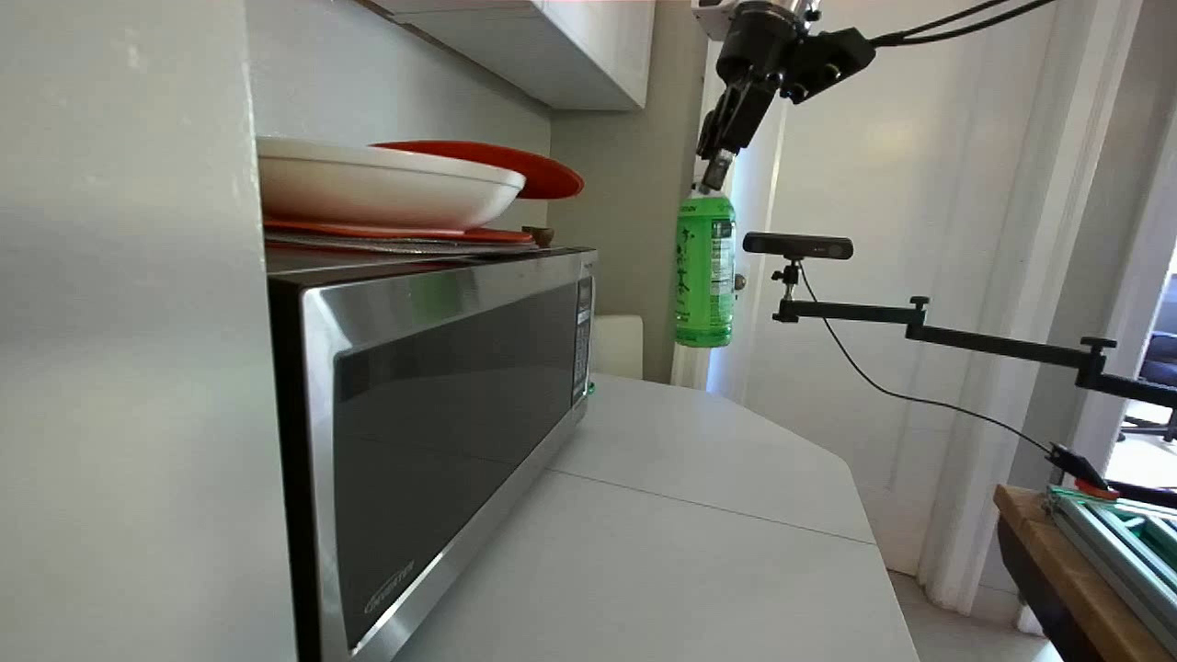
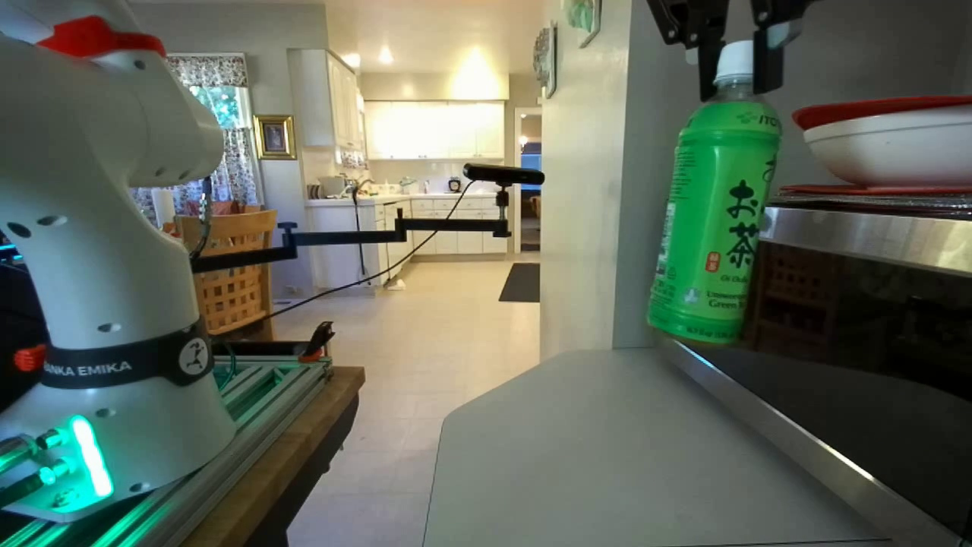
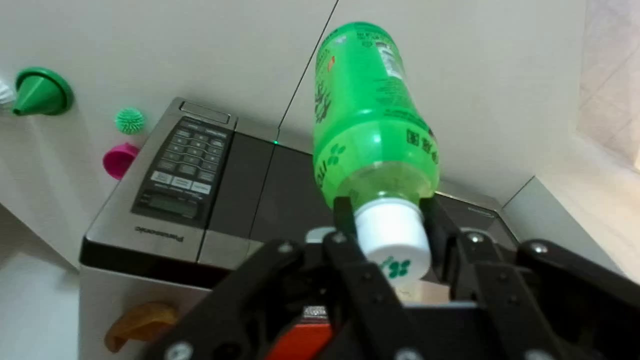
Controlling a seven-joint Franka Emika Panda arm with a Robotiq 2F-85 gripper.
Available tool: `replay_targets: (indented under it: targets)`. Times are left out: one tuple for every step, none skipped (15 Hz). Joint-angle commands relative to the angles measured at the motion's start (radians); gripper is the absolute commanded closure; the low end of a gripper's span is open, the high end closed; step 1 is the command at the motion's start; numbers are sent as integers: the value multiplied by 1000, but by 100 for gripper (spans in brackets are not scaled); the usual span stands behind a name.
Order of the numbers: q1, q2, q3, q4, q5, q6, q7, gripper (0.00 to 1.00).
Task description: Put the green bottle on the counter.
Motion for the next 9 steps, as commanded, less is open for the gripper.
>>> replay_targets:
  targets:
    - [-11, 24, -32, -34, 89, 78, -68, 88]
    - [-14, 42, -40, -40, 114, 108, -81, 88]
    - [-20, 62, -43, -44, 131, 143, -85, 88]
    - [-25, 86, -44, -49, 151, 180, -93, 88]
    - [-33, 110, -41, -49, 150, 214, -83, 88]
    - [-41, 136, -38, -52, 152, 251, -78, 88]
    - [-47, 164, -34, -51, 158, 281, -75, 88]
    - [-56, 191, -30, -49, 155, 307, -69, 88]
    - [-64, 213, -26, -51, 154, 329, -67, 88]
